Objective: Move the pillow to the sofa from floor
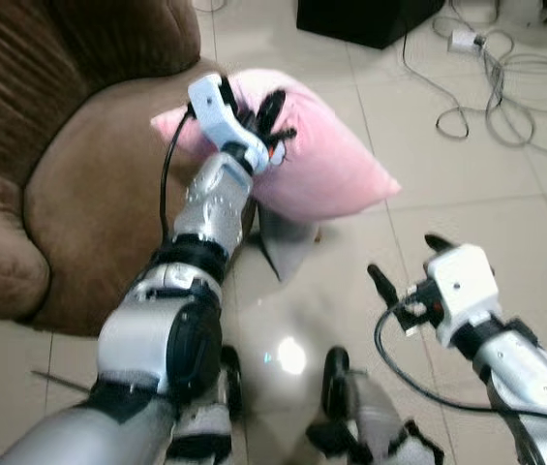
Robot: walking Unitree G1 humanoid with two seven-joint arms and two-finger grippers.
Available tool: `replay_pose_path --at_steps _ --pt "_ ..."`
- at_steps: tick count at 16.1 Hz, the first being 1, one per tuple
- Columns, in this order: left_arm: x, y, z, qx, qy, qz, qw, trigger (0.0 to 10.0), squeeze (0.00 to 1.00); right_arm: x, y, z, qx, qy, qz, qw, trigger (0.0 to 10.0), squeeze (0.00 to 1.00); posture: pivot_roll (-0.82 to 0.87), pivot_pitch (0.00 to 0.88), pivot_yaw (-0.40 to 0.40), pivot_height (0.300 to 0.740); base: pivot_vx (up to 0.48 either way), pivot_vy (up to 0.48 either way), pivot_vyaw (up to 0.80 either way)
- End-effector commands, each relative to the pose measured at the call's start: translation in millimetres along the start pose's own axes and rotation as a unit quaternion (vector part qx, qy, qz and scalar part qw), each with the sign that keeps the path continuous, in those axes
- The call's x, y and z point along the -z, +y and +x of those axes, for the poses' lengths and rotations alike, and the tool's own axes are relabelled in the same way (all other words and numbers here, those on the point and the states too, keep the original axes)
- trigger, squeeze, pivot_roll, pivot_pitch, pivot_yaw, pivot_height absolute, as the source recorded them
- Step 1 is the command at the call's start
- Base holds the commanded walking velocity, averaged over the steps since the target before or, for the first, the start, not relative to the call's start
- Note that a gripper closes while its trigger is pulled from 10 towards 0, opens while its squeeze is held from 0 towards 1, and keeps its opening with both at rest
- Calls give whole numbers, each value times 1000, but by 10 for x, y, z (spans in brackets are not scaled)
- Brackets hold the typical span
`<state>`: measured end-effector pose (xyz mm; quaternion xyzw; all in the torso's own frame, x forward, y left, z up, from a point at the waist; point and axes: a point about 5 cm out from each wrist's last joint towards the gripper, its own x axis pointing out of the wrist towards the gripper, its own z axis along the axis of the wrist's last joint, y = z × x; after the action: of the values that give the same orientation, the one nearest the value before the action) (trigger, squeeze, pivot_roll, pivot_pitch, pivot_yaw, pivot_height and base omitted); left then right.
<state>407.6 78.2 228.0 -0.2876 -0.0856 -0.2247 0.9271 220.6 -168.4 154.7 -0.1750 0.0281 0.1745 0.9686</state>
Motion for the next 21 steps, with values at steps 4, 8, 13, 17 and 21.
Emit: replay_pose_path --at_steps 4,8,13,17,21 --pt "-31 -10 3 3 -8 18 1000 0 0 54 73 -49 -11 11 2 1000 10000 0 -61 310 -2 740 480 0 0" --pt "-45 4 -2 2 -11 15 1000 0 0 81 87 -42 -18 17 4 1000 10000 0 -54 298 -11 740 421 87 0" --pt "-47 12 -8 -2 -15 20 1000 0 0 85 103 -50 -23 19 14 999 10000 0 -58 293 -13 740 200 207 0" --pt "-39 -11 1 0 -15 21 1000 0 0 76 85 -37 -21 19 1 1000 10000 0 -61 293 -15 740 0 0 0" --pt "-29 -31 5 6 -12 27 1000 0 0 92 77 -26 -19 23 5 1000 10000 0 -60 293 -13 740 0 0 0"
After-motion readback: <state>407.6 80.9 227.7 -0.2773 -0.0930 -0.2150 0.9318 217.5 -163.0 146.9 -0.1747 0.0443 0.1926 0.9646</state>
